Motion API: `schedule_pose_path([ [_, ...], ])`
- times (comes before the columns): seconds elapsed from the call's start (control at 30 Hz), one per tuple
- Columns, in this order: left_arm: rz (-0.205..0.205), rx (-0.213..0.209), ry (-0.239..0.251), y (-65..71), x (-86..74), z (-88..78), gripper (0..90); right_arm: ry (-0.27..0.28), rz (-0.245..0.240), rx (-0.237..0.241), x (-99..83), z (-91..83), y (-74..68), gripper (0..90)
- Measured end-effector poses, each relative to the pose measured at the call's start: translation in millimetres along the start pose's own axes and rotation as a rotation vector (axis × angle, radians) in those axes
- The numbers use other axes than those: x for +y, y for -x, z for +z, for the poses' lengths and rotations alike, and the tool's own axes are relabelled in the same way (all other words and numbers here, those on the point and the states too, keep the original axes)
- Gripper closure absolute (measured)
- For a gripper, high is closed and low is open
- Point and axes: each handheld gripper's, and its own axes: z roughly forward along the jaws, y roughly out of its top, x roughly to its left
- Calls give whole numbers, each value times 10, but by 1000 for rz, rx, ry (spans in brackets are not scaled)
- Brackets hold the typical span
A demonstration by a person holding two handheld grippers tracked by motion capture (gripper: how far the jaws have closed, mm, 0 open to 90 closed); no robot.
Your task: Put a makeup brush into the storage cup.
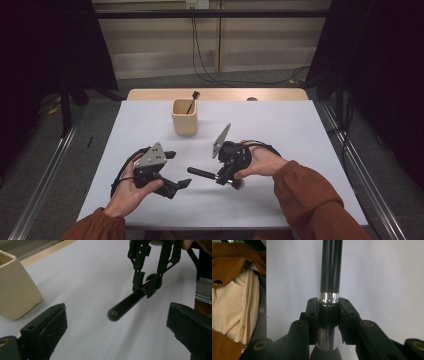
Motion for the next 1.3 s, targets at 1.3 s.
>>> schedule_pose_path([
  [1.3, 81, -167, -465, -176, 193, 469, 105, -239, -84, -34, 151, 136, -32, 722],
])
